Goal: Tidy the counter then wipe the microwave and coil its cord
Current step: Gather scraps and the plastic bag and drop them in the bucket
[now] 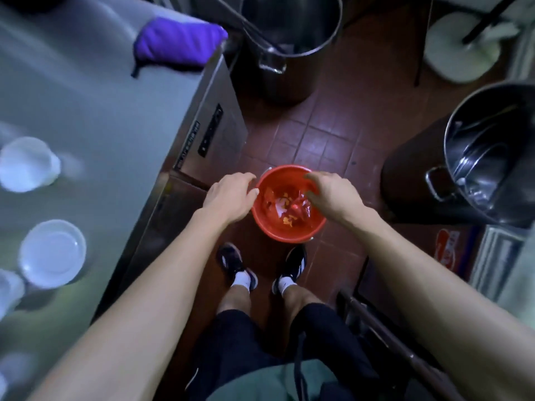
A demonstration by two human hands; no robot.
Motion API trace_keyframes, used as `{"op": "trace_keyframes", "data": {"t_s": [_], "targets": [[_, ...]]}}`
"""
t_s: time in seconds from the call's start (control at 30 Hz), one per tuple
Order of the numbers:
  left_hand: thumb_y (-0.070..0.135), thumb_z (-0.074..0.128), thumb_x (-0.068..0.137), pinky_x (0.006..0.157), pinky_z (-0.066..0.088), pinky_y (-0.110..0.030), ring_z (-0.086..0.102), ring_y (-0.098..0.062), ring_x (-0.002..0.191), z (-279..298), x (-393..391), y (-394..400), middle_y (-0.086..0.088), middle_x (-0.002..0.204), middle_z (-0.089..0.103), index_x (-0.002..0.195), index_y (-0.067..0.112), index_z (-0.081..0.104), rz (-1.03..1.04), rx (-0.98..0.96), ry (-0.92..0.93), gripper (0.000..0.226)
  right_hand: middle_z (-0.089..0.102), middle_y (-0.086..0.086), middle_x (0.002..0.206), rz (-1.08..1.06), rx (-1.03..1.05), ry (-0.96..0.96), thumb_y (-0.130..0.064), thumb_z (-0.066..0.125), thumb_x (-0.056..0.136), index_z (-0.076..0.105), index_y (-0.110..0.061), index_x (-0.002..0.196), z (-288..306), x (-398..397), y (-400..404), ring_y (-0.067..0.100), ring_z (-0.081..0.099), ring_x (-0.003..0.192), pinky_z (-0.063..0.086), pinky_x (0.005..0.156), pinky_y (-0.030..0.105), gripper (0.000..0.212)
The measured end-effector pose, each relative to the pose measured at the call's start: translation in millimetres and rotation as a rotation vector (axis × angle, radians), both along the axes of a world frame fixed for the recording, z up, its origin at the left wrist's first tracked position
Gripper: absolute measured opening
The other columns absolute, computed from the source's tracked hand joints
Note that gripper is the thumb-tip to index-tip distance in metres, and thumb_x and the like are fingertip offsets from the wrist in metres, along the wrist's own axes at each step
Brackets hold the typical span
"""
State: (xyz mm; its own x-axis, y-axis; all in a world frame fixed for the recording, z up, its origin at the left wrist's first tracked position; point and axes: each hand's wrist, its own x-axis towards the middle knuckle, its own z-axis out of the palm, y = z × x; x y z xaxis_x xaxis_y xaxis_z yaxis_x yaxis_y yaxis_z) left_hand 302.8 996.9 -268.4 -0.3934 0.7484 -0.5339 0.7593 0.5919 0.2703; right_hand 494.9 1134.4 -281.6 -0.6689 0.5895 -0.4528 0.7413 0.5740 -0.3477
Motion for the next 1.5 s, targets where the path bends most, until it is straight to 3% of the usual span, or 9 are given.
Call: {"op": "trace_keyframes", "data": {"t_s": [0.33, 0.6, 0.77, 1.03, 1.17, 1.3, 1.5], "targets": [[0.041, 0.045, 0.101, 0.11, 0.038, -0.044, 0.044, -0.025, 0.135, 93.3, -21.3, -74.2, 0.0, 0.147, 0.049, 0.144, 0.025, 0.046, 0.088, 0.118, 0.157, 0.046, 0.055, 0.0, 0.143, 0.315, 0.201, 0.175, -0.031, 0.061, 0.092, 0.053, -0.02, 0.14, 109.6, -57.0, -34.9, 0.028, 0.058, 0.123, 0.051, 0.093, 0.046, 0.05], [0.038, 0.049, 0.098, 0.1, 0.041, -0.042, 0.052, -0.029, 0.125, 125.7, -42.3, -221.8, -0.002, 0.137, 0.058, 0.134, 0.027, 0.054, 0.395, 0.286, 0.217, 0.038, 0.056, -0.007, 0.141, 0.59, 0.27, 0.256, -0.026, 0.057, 0.09, 0.055, -0.024, 0.137, 169.3, -130.0, -142.9, 0.026, 0.059, 0.121, 0.05, 0.092, 0.044, 0.047], [0.034, 0.05, 0.098, 0.104, 0.039, -0.04, 0.046, -0.024, 0.131, 138.5, -42.5, -330.7, -0.002, 0.141, 0.055, 0.136, 0.023, 0.055, 0.511, 0.341, 0.263, 0.039, 0.057, -0.002, 0.141, 0.693, 0.266, 0.328, -0.025, 0.058, 0.093, 0.055, -0.023, 0.138, 188.5, -158.9, -244.8, 0.027, 0.057, 0.123, 0.044, 0.099, 0.044, 0.045], [0.029, 0.053, 0.095, 0.084, 0.051, -0.038, 0.059, -0.03, 0.112, 170.4, -31.7, -494.9, -0.004, 0.125, 0.065, 0.126, 0.024, 0.062, 0.729, 0.508, 0.372, 0.033, 0.05, -0.005, 0.149, 0.841, 0.24, 0.398, -0.032, 0.06, 0.096, 0.052, -0.027, 0.141, 209.7, -178.9, -397.0, 0.027, 0.053, 0.128, 0.042, 0.1, 0.039, 0.046], [0.033, 0.056, 0.095, 0.091, 0.051, -0.039, 0.058, -0.026, 0.117, 177.0, -19.7, -566.5, -0.002, 0.127, 0.065, 0.127, 0.027, 0.061, 0.83, 0.508, 0.397, 0.033, 0.056, 0.0, 0.144, 0.919, 0.172, 0.472, -0.027, 0.062, 0.095, 0.056, -0.021, 0.138, 215.3, -184.8, -469.6, 0.026, 0.053, 0.13, 0.042, 0.105, 0.041, 0.044], [0.033, 0.057, 0.095, 0.093, 0.049, -0.038, 0.059, -0.025, 0.118, 174.5, 3.7, -631.0, -0.001, 0.129, 0.065, 0.127, 0.027, 0.062, 0.939, 0.502, 0.415, 0.034, 0.057, -0.002, 0.142, 1.011, 0.157, 0.487, -0.029, 0.063, 0.094, 0.056, -0.023, 0.138, 215.7, -183.5, -533.0, 0.026, 0.055, 0.126, 0.045, 0.099, 0.04, 0.045], [0.029, 0.054, 0.094, 0.082, 0.053, -0.037, 0.064, -0.025, 0.106, 161.6, 40.0, -710.2, -0.002, 0.12, 0.068, 0.122, 0.025, 0.065, 1.104, 0.495, 0.427, 0.03, 0.06, 0.0, 0.139, 1.179, 0.137, 0.466, -0.028, 0.062, 0.094, 0.058, -0.021, 0.136, 205.6, -185.8, -614.6, 0.027, 0.058, 0.122, 0.045, 0.095, 0.037, 0.043]]}}
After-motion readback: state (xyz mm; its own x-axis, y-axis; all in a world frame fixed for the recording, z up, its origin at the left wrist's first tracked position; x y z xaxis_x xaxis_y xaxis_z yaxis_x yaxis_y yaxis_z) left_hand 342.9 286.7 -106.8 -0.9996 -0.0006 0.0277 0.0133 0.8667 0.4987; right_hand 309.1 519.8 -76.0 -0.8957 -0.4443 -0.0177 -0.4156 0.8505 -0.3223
